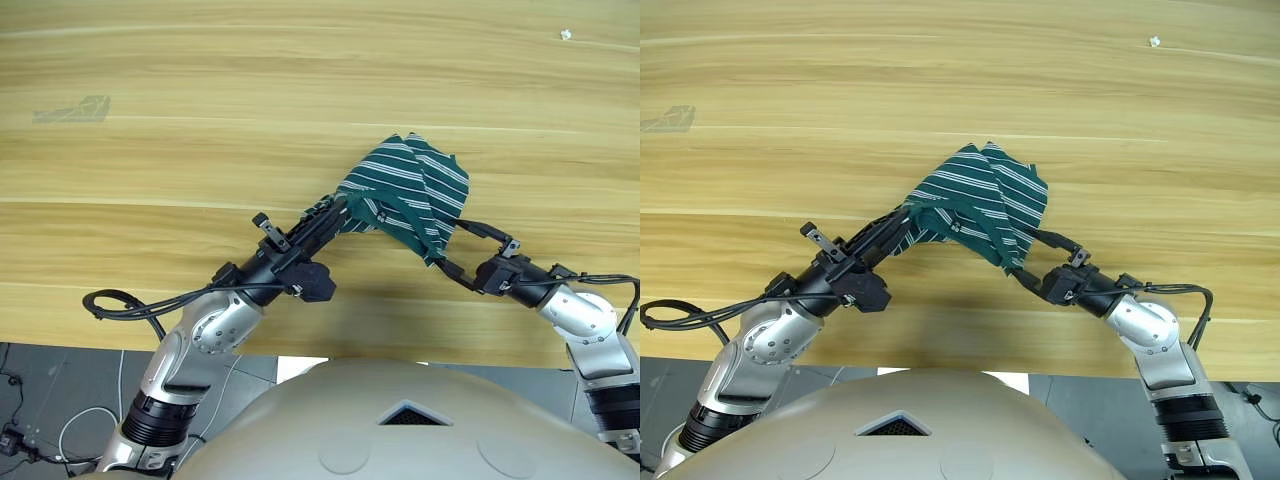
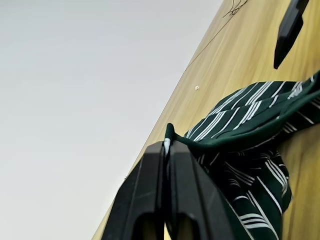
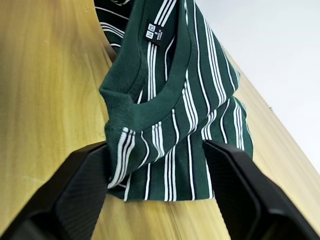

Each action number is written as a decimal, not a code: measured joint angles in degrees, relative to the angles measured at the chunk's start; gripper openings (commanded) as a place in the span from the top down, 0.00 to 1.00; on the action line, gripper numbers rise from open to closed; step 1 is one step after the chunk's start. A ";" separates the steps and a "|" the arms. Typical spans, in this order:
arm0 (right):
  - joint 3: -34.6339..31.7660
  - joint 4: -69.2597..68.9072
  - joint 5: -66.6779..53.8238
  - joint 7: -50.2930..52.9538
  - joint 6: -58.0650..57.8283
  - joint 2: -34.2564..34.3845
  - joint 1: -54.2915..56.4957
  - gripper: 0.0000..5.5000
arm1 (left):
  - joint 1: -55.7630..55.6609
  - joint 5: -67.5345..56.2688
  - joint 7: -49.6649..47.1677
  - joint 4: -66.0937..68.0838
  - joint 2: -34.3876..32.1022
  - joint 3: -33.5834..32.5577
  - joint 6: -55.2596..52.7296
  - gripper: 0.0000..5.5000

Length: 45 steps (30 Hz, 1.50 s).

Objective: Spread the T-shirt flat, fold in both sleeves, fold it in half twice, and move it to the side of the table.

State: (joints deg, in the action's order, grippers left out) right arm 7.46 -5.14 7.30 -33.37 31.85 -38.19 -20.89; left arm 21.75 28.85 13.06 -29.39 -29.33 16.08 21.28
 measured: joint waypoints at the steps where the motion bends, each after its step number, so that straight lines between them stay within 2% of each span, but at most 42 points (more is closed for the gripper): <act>1: 0.21 0.07 0.41 0.21 0.00 0.36 0.29 0.41 | 0.00 0.00 0.02 0.00 0.23 0.01 0.02 1.00; 3: 0.65 0.29 0.97 0.78 0.00 0.94 0.94 0.45 | 0.02 0.00 0.13 0.00 0.39 0.01 0.04 1.00; 6: 0.80 0.41 1.86 0.96 -0.08 1.11 1.48 0.58 | 0.01 0.00 0.58 0.04 0.49 -0.02 0.08 1.00; 12: 0.79 0.77 1.85 0.96 -0.09 1.10 2.27 0.72 | -0.55 0.89 0.60 1.80 1.07 -0.19 0.14 1.00; 20: 0.92 0.81 1.87 0.93 -0.10 1.10 3.85 0.99 | -2.08 3.08 0.33 3.71 1.26 -0.41 0.32 1.00; 30: -0.19 1.79 2.55 1.84 0.01 1.08 7.72 0.99 | -5.31 3.44 1.22 5.16 -1.94 -3.92 1.57 1.00; 34: -2.54 -0.30 -2.77 0.57 -1.76 0.64 11.59 0.99 | -9.81 -2.14 5.62 5.75 -5.17 -6.41 2.19 1.00; 36: -4.39 0.48 -4.90 -0.53 -3.39 -0.63 17.77 0.99 | -15.83 -6.69 10.10 8.52 -8.08 -7.94 2.00 1.00; 40: -5.94 16.07 -1.77 1.33 -2.42 -1.98 40.67 0.99 | -37.37 -8.25 16.15 24.67 -13.04 -8.69 2.97 1.00; 45: -0.48 42.00 9.40 7.69 -0.20 -1.68 68.85 0.99 | -70.28 -0.70 15.77 52.87 -11.14 -1.61 5.25 1.00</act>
State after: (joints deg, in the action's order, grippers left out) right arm 6.98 36.86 16.70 -25.68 31.65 -39.87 47.97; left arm -48.54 28.14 28.83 23.47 -40.47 14.47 26.53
